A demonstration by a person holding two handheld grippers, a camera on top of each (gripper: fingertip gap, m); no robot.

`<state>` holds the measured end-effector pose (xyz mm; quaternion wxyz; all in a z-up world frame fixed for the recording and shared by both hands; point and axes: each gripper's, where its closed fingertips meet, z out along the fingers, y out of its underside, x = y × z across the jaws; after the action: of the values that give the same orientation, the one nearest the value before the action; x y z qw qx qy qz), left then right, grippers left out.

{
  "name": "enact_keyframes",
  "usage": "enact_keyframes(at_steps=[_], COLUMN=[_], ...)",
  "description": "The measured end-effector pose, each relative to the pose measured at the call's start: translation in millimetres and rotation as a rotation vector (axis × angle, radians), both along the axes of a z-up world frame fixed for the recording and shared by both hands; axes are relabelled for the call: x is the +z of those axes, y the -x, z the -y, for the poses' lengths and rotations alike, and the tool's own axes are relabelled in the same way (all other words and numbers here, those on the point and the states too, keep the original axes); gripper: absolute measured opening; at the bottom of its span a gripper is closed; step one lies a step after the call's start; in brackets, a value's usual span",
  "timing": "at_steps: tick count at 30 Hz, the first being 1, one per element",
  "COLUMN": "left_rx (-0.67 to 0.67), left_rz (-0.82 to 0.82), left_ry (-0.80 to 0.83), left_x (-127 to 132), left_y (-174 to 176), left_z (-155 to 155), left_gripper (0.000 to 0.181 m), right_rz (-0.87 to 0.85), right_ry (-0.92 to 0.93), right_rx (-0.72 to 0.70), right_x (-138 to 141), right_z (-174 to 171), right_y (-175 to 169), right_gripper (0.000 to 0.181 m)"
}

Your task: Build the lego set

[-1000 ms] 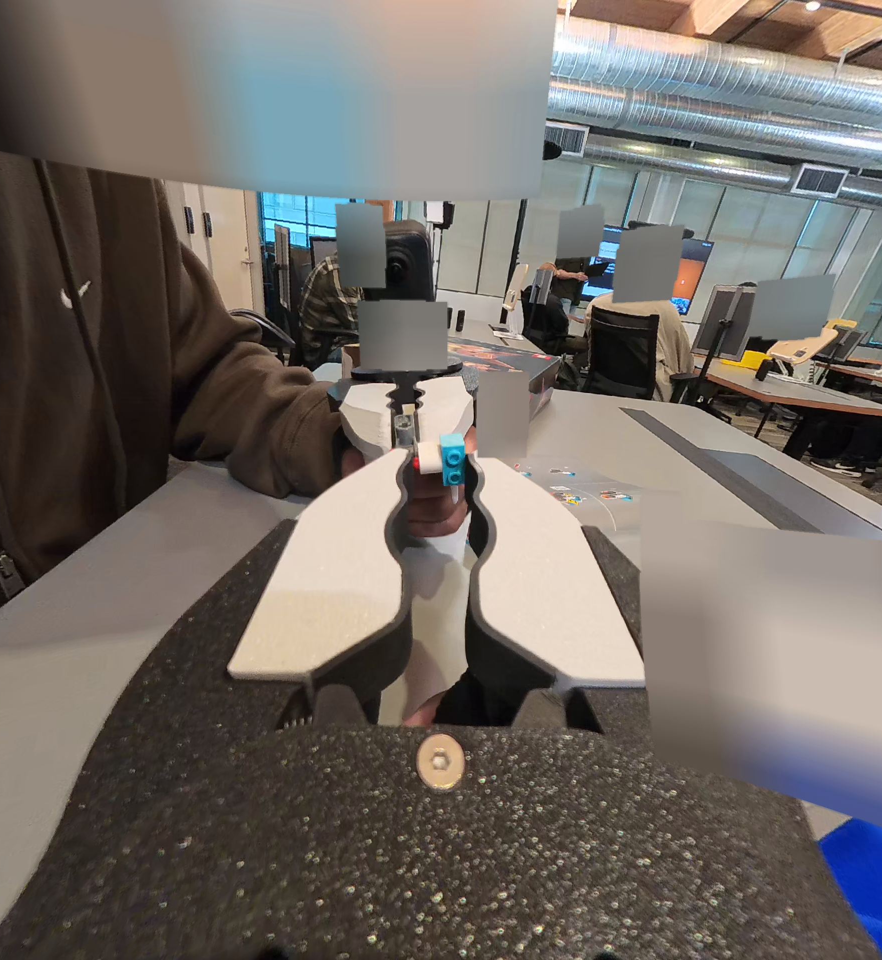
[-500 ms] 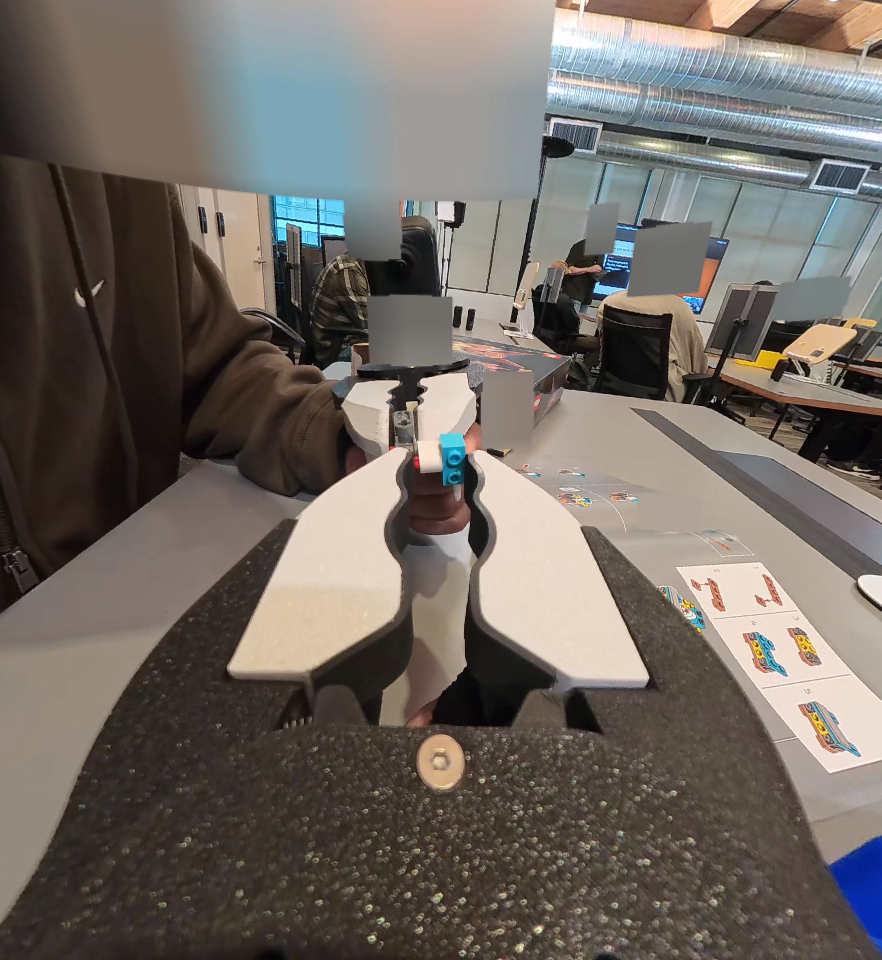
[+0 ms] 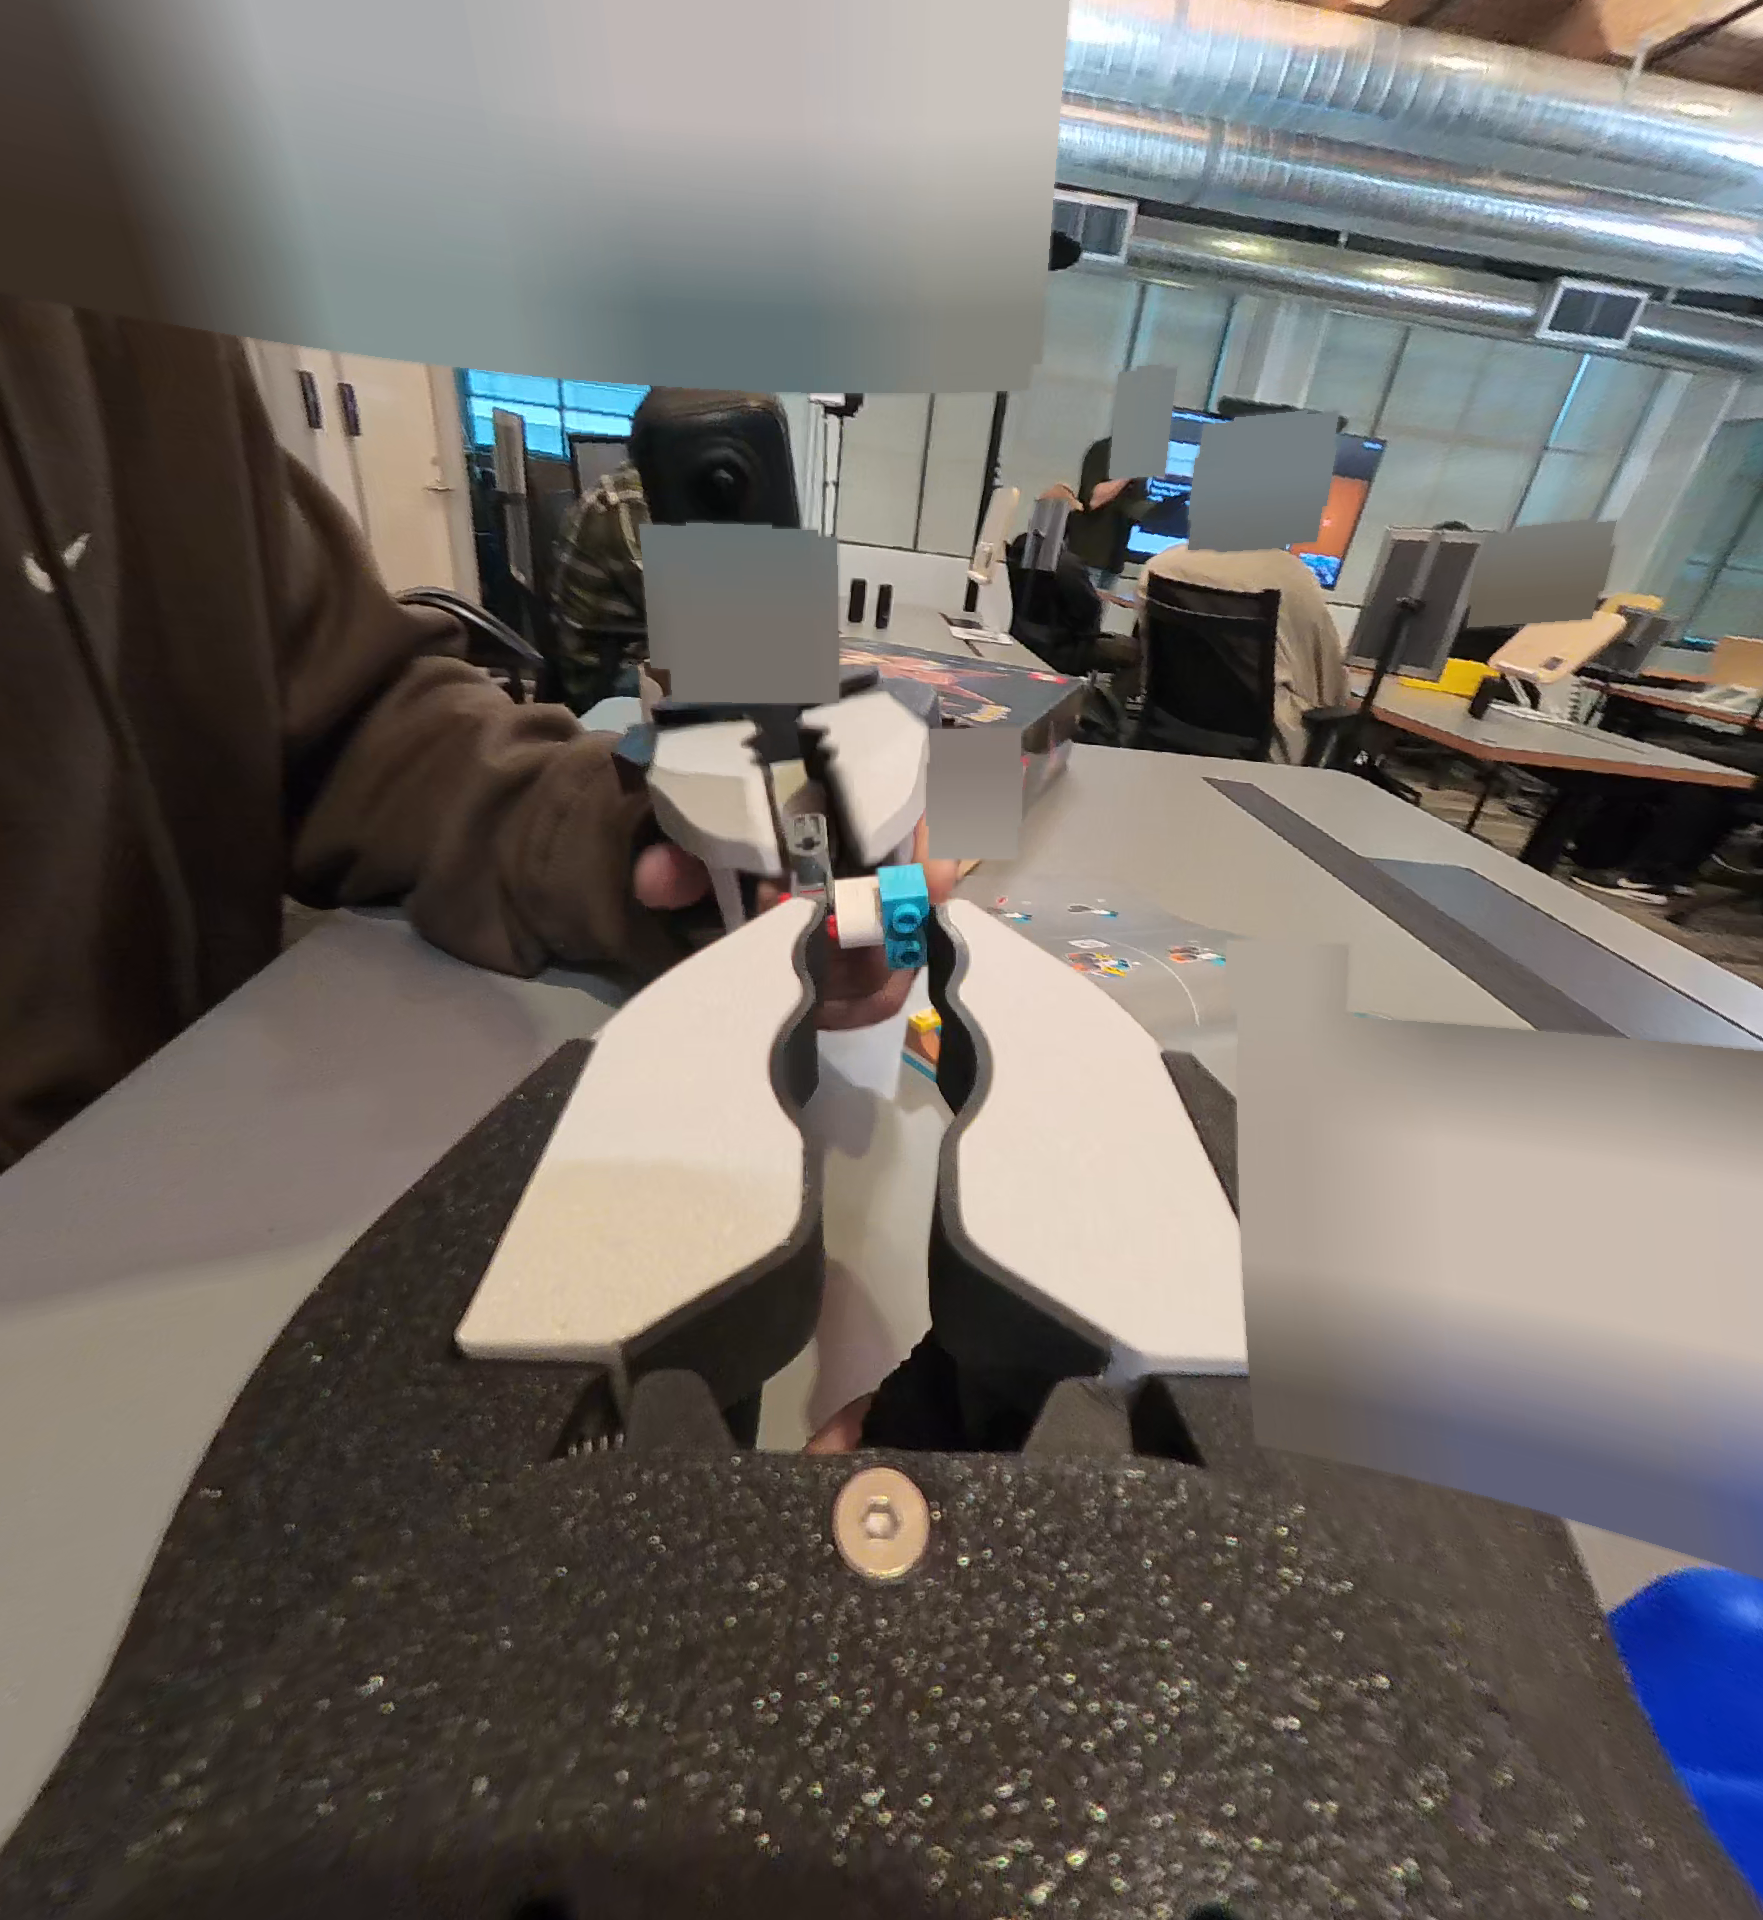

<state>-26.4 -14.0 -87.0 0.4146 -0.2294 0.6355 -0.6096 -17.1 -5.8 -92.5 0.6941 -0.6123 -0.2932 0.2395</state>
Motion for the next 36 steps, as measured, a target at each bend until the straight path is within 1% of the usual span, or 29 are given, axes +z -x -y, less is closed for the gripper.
enact_keyframes(at_steps=[3, 5, 7, 9, 10, 13, 22, 36], left_rx=[0.027, 0.035, 0.038, 0.041, 0.041, 0.046, 0.015, 0.044], left_rz=[-0.006, -0.019, -0.032, -0.039, -0.039, -0.043, -0.076, -0.072], left_ry=[-0.037, -0.072, -0.095, -0.113, -0.114, -0.112, -0.087, -0.106], left_x=[-0.3, -4.1, -7.9, -10.5, -10.8, -11.0, -12.4, -13.1], left_y=[-1.8, -3.1, -4.0, -4.5, -4.5, -5.1, -3.1, -4.1], left_z=[-0.6, 0.9, 2.4, 3.4, 3.8, 3.6, 4.4, 3.8], left_gripper=[0.030, 0.034, 0.032, 0.027, 0.023, 0.019, 0.018, 0.017], right_rz=[0.005, 0.005, 0.003, 0.005, 0.008, 0.017, 0.028, 0.010], right_ry=[0.004, 0.006, 0.009, 0.010, 0.010, 0.010, 0.006, 0.014], right_rx=[-0.004, -0.001, 0.003, 0.005, 0.005, 0.006, 0.016, 0.013], right_x=[-1.0, -1.2, -1.5, -1.8, -2.0, -3.0, -3.9, -3.7], right_z=[-0.7, -0.6, -0.6, -0.4, -0.4, -0.4, 0.9, 0.3], right_y=[0.3, 0.9, 1.4, 2.2, 2.5, 3.6, 6.2, 5.3], right_gripper=[0.018, 0.018, 0.018, 0.018, 0.018, 0.018, 0.018, 0.018])
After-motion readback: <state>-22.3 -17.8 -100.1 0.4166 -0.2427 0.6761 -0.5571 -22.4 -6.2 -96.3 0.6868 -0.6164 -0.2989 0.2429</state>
